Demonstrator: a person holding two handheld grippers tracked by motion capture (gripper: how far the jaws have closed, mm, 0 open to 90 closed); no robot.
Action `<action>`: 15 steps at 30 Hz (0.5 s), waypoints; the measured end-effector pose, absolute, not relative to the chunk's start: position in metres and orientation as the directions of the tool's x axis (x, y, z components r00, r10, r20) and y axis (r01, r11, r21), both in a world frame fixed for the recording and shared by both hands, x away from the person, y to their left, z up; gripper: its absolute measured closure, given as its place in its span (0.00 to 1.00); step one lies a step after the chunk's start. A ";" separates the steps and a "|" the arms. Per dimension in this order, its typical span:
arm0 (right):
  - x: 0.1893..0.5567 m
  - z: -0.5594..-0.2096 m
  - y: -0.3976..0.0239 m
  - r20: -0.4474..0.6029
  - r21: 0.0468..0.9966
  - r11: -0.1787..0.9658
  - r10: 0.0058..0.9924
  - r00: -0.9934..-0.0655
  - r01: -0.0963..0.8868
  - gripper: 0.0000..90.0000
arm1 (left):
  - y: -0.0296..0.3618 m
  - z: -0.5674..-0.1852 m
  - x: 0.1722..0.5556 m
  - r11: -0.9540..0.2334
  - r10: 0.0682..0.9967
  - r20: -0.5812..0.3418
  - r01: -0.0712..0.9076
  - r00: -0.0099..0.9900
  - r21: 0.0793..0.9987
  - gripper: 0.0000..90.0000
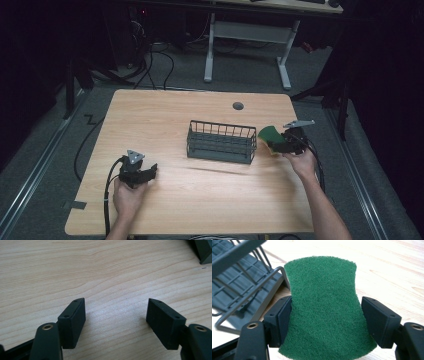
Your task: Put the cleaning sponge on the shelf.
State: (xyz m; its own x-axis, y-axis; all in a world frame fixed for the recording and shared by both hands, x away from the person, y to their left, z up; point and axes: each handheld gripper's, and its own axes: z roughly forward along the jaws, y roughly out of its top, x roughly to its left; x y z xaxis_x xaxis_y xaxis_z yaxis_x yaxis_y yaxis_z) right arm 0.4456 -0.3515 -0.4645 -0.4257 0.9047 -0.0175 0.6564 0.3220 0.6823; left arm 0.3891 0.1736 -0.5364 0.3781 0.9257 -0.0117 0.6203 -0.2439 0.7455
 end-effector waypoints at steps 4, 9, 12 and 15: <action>0.441 -0.459 -0.353 -0.015 0.694 0.318 0.903 -0.428 0.646 0.31 | 0.174 -0.536 0.389 -0.244 0.925 -0.012 0.620 0.379 0.745 0.36; 0.435 -0.445 -0.354 -0.046 0.698 0.348 0.894 -0.446 0.626 0.31 | 0.174 -0.536 0.389 -0.245 0.925 -0.011 0.620 0.379 0.746 0.36; 0.434 -0.439 -0.353 -0.053 0.702 0.354 0.891 -0.451 0.617 0.31 | 0.174 -0.536 0.389 -0.245 0.925 -0.011 0.620 0.379 0.746 0.36; 0.430 -0.429 -0.351 -0.066 0.712 0.365 0.885 -0.461 0.600 0.31 | 0.174 -0.536 0.389 -0.245 0.925 -0.011 0.620 0.379 0.746 0.36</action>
